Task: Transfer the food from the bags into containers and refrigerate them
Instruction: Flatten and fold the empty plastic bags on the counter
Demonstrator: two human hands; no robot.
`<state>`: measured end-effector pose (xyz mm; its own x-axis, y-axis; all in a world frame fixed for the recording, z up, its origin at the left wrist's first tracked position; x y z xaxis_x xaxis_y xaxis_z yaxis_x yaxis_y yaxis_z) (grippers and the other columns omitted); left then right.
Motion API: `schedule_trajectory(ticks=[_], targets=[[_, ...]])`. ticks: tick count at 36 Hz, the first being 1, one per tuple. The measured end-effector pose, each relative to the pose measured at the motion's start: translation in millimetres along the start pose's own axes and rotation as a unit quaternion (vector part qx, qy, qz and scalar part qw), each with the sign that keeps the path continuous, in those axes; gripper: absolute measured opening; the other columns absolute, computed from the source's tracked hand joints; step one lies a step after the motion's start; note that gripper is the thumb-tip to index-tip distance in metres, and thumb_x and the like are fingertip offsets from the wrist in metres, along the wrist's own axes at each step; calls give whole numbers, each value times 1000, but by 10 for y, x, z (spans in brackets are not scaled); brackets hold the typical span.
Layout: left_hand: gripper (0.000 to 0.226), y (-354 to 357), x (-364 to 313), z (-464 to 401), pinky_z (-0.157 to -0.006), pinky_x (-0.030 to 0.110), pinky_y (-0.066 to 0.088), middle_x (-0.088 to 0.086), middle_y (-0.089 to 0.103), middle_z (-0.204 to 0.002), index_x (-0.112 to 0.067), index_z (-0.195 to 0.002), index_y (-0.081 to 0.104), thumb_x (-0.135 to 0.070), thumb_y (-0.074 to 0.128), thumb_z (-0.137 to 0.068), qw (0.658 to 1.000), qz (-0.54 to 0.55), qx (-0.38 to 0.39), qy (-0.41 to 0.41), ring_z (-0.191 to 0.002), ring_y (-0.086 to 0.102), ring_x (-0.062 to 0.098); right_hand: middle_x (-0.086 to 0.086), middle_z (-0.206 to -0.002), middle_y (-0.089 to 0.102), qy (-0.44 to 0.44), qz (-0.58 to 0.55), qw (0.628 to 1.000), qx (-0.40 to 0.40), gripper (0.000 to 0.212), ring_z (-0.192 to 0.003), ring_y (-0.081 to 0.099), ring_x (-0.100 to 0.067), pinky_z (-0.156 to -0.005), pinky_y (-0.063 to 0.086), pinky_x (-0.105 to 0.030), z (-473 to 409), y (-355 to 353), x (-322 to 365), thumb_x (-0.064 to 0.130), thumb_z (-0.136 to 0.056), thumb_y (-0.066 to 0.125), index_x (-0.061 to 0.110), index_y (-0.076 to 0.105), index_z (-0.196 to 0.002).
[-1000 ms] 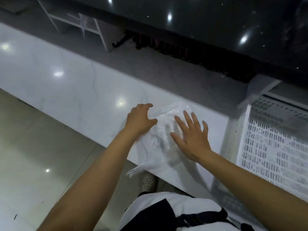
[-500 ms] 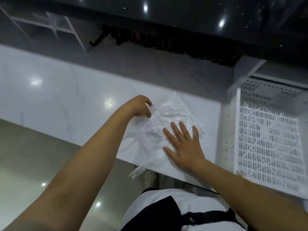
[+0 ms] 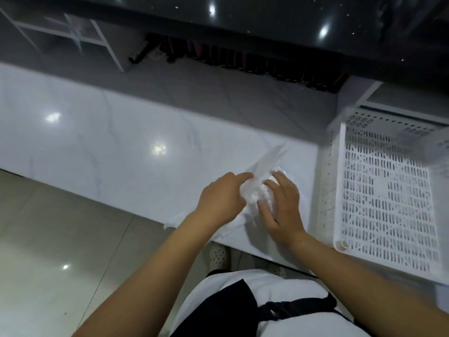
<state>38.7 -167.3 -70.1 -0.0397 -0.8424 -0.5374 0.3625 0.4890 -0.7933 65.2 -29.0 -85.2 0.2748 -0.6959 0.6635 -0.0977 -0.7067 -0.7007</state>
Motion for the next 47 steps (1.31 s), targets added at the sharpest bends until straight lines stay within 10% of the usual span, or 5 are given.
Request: schedule_trajectory(ticks=[6,13,21,27,47], targets=[[63,366,34,89,-71,30,41,-3,53,-115,-42,-151,35,-28,56,-93,999,-30,11,-17,-100,62,23,-9,-140,48,1,-21,992,-121,34,-138,38,-24,-115,24,-46,-84,-468,117,30,-94,49,14,59,-121],[63,699,157,111,-78,34,49,0,55,-119,-42,-149,38,-52,59,-90,996,-27,68,-54,-101,60,21,1,-169,4,37,247,951,182,59,-155,-6,-24,-120,-8,-55,-409,216,-165,56,-101,15,36,19,-157],[37,3,-174,186,-98,41,49,11,65,-125,-10,-129,64,-6,55,-93,962,22,-273,-10,-117,58,30,-1,-165,-24,53,324,908,262,75,-149,-27,-32,-116,-10,-64,-154,726,-518,71,-95,13,37,-19,-155],[59,651,184,-95,-126,45,-3,2,1,-170,-22,-162,10,-37,21,-106,982,-62,-121,-128,-156,-7,22,-5,-167,-18,43,346,908,230,85,-150,-24,-33,-116,-7,-65,-140,723,-510,70,-89,19,32,-15,-157],[66,669,995,645,-126,44,-8,0,-13,-168,-26,-160,-9,-55,7,-103,972,-129,-107,-163,-154,-18,20,1,-167,-16,107,285,931,201,67,-152,-21,-26,-119,-9,-59,-330,592,-648,67,-97,-3,38,-14,-156]])
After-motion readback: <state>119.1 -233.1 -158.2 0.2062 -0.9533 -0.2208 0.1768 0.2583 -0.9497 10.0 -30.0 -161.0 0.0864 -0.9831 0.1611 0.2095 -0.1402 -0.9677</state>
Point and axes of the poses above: each hand's wrist, its own z-axis away from the middle knuckle, its own y-axis out of the palm, x = y × z, the point moved 10 cm from there along -z, towards the middle knuckle
